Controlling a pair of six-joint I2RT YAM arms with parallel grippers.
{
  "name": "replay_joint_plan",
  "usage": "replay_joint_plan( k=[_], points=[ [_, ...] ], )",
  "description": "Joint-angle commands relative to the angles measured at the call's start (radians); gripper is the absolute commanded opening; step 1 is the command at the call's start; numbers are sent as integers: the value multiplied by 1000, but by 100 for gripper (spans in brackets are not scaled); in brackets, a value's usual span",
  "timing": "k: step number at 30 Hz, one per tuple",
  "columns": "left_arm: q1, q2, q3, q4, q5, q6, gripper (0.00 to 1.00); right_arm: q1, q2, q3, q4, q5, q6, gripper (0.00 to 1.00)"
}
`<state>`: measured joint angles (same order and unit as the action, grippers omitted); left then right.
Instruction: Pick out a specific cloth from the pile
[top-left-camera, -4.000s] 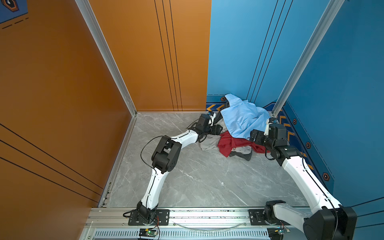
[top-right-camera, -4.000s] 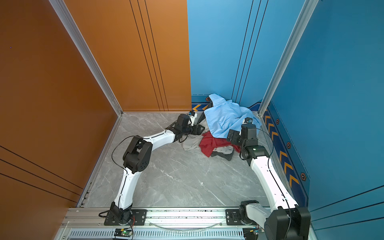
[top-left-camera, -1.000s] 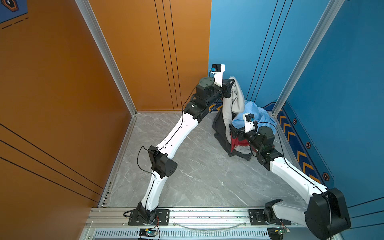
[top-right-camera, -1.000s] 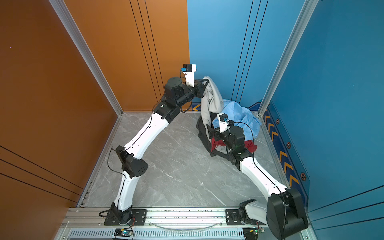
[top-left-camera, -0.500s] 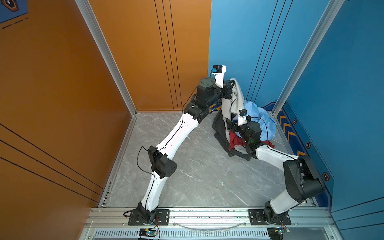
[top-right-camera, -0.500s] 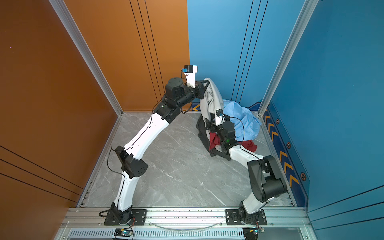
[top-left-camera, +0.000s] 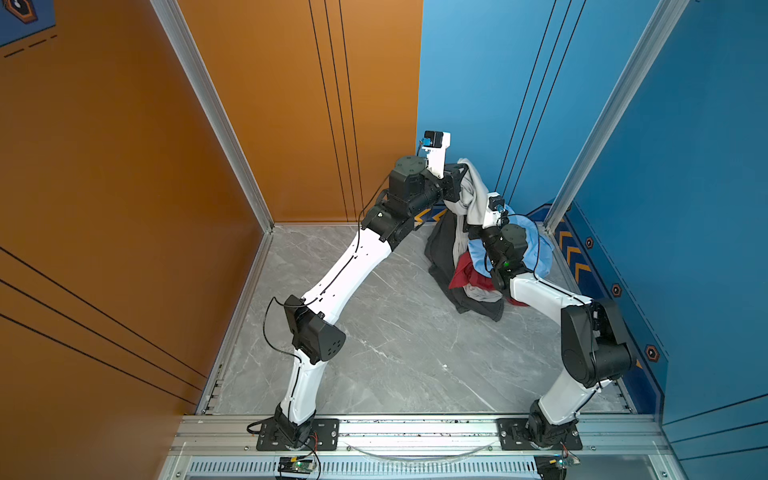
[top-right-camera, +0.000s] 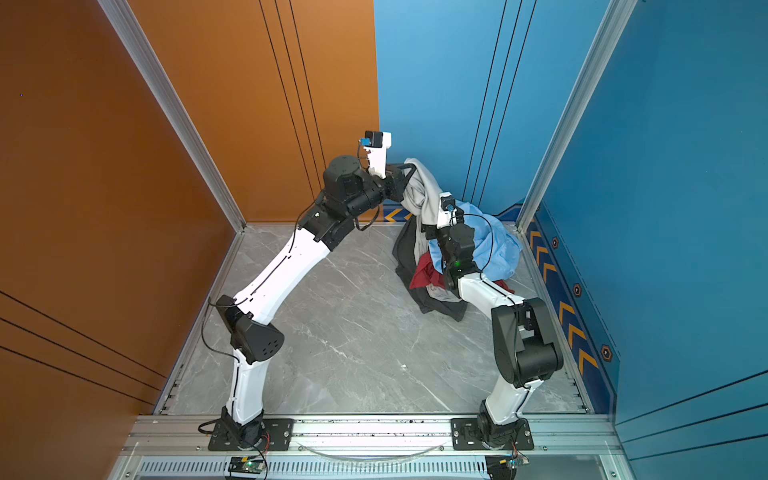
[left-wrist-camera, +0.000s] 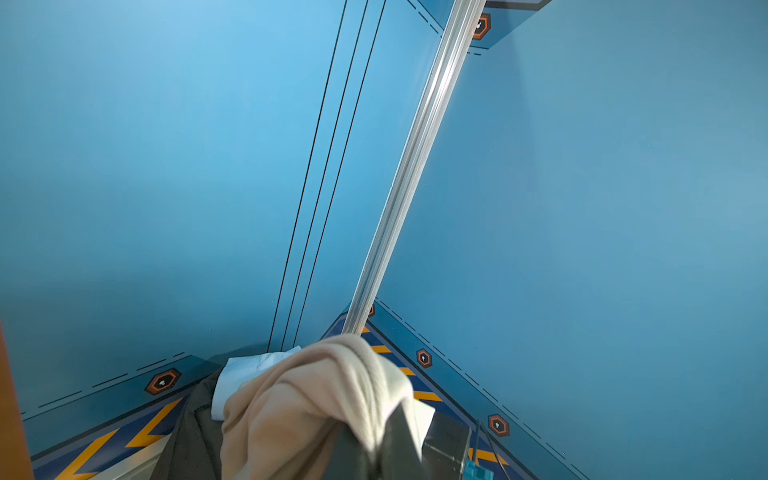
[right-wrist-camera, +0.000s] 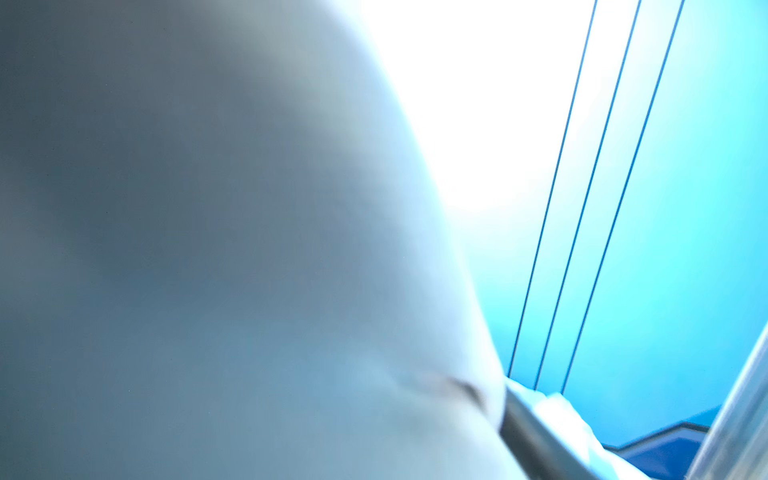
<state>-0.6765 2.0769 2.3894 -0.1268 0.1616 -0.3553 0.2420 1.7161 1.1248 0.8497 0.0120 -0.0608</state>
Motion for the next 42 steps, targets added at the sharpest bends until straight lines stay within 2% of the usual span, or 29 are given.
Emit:
replay_joint_plan(
  k=[1, 3, 4, 12, 17, 26, 28, 32, 35, 38, 42],
  points=[
    [-11, -75, -37, 53, 20, 33, 0, -25, -7, 69, 1, -19, 40, 35],
    [-12, -97, -69, 53, 14, 41, 0, -38, -14, 86, -12, -18, 65, 6],
    [-11, -107, -85, 54, 12, 42, 0, -43, -16, 90, -12, -10, 77, 0],
    [14, -217, -345, 150, -26, 26, 0, -61, -68, 220, -195, -24, 133, 0],
    [27, -248, -475, 181, -35, 12, 0, -61, -87, 296, -246, -38, 166, 0],
    [28, -250, -607, 230, -31, -17, 1, -62, -93, 452, -303, -59, 215, 0],
    [26, -250, -637, 242, -36, -17, 12, -60, -90, 476, -290, -71, 251, 0],
    [29, -250, -709, 269, -32, -25, 43, -52, -86, 545, -316, -81, 291, 0],
    [32, -266, -771, 284, -24, -13, 62, -41, -86, 581, -322, -86, 297, 0],
    [40, -302, -858, 314, -21, 7, 75, -25, -81, 618, -344, -83, 296, 0],
    [59, -349, -991, 409, 6, 12, 82, -2, -74, 665, -364, -64, 294, 0]
  ],
)
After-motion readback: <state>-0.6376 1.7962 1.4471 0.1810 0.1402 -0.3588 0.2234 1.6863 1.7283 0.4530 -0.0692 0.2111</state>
